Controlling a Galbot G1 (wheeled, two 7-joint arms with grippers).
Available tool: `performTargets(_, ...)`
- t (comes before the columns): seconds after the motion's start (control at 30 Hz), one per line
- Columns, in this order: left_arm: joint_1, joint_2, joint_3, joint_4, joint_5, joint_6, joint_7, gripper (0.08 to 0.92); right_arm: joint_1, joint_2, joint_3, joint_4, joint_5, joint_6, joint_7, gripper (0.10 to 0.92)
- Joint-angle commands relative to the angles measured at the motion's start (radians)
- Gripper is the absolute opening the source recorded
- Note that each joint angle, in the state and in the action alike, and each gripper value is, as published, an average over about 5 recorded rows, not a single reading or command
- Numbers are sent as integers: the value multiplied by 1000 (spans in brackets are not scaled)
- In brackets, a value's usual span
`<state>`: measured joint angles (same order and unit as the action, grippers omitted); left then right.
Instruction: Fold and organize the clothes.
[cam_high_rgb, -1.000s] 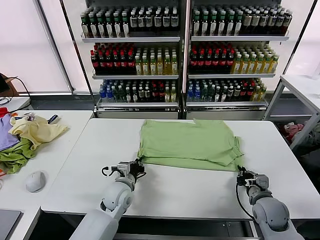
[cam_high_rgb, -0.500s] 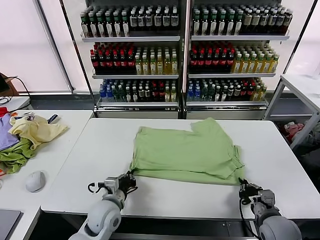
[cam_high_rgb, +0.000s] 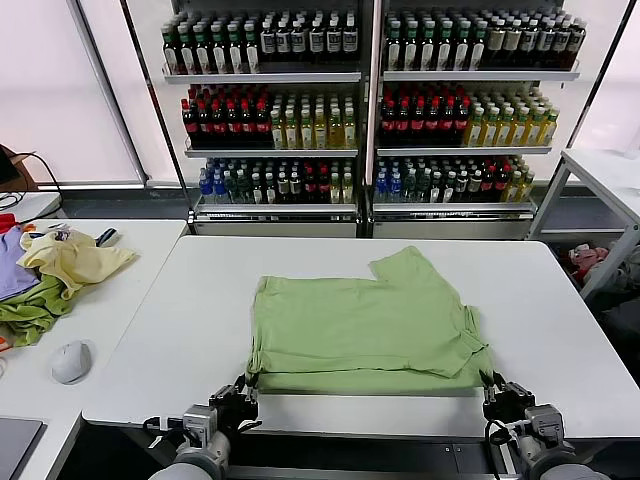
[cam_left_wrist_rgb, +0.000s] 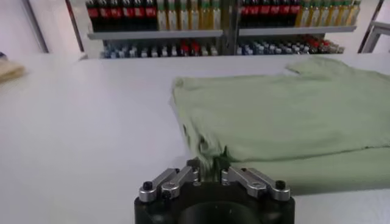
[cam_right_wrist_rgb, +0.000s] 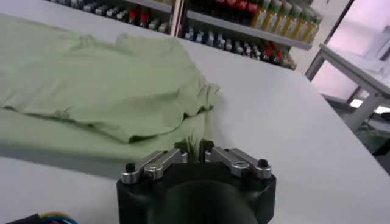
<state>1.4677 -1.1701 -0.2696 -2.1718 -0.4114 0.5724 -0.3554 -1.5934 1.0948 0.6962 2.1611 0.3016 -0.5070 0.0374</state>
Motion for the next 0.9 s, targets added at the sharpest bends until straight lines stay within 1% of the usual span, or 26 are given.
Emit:
performTargets(0.03,-9,34,-52,-65,6,-39,15,374,90,-10,0,-1,86,84,13,504)
performTargets(0.2,-147,68,-40,27,-60,-69,18,521,287,-34,-80,-102,103,73,30,651)
performTargets(0.3,-249,70,-19,113,-111,-79,11,608,408,-50,-152,-205,102,69,33,745)
performTargets(0.37,-325,65,-5,181,-148,-78,8,659,489,-55,-206,-278,102,66,32,788)
performTargets(0.5,-467,48,35,311,-189,-71,4,772,637,-50,-301,-404,103,55,31,820)
performTargets(0.6,-560,29,83,402,-191,-66,1,814,741,-38,-361,-507,104,46,31,822)
performTargets(0.77,-695,-19,147,547,-173,-62,-2,822,879,-11,-438,-676,108,34,30,823)
performTargets(0.9,-772,-61,179,669,-144,-67,6,823,975,15,-481,-793,109,11,31,823)
